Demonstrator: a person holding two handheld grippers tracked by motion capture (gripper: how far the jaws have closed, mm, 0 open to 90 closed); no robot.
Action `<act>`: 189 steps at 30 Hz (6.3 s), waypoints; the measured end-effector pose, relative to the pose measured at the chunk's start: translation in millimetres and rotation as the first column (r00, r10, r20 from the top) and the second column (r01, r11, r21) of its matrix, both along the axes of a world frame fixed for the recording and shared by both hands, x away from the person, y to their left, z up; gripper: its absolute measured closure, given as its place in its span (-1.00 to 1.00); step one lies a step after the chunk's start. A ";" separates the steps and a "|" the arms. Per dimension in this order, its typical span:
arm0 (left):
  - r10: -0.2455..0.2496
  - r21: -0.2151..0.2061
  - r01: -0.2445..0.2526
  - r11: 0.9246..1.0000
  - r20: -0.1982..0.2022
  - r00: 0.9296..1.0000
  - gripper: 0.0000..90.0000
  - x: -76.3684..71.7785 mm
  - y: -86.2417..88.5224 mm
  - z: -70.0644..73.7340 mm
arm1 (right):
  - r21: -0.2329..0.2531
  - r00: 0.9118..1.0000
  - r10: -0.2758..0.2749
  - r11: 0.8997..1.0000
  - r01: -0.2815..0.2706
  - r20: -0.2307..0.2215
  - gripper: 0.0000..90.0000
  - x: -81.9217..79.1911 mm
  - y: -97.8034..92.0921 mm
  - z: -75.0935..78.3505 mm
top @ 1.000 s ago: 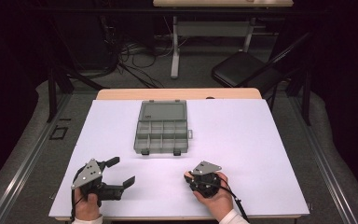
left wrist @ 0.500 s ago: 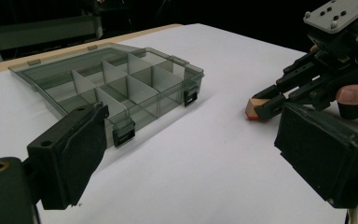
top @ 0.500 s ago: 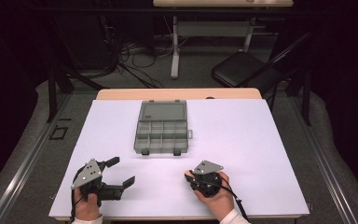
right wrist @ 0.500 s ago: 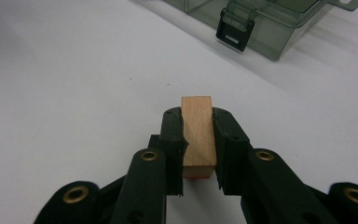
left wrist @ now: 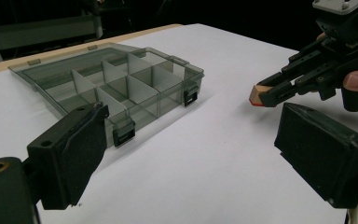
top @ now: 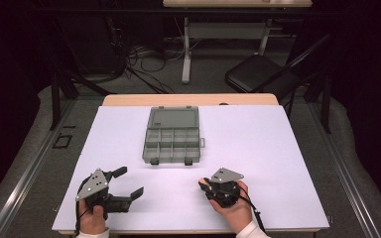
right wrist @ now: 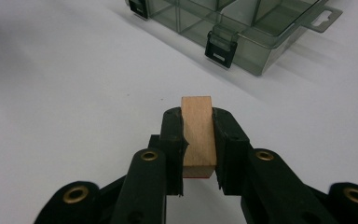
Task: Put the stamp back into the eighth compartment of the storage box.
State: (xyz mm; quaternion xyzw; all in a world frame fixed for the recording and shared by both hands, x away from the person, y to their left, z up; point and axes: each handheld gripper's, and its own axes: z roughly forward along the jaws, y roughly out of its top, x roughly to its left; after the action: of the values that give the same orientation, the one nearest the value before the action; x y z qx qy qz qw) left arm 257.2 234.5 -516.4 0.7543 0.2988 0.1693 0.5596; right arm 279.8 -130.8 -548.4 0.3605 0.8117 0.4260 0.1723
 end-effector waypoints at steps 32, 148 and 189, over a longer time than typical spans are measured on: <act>0.006 0.003 -0.006 1.000 -0.008 1.000 -0.80 0.1 -0.6 -0.7 | 0.021 1.000 0.019 1.000 -0.019 0.021 0.68 12.4 -6.1 34.3; 0.000 -0.003 0.000 1.000 -0.009 1.000 -0.80 1.1 -0.9 -1.5 | -0.109 0.995 -0.042 0.994 0.032 -0.095 0.68 132.5 47.3 18.3; 0.000 -0.008 -0.001 1.000 -0.019 1.000 -0.79 3.6 -1.9 -2.3 | -0.082 0.996 -0.069 0.994 0.065 -0.053 0.08 131.5 38.6 29.1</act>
State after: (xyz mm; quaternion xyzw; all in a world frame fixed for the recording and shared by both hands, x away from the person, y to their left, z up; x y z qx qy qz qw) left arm 260.8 232.7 -518.7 0.7536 0.3050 0.1609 0.5596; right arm 411.3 -92.1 -519.3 0.3922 0.8202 0.3766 0.1780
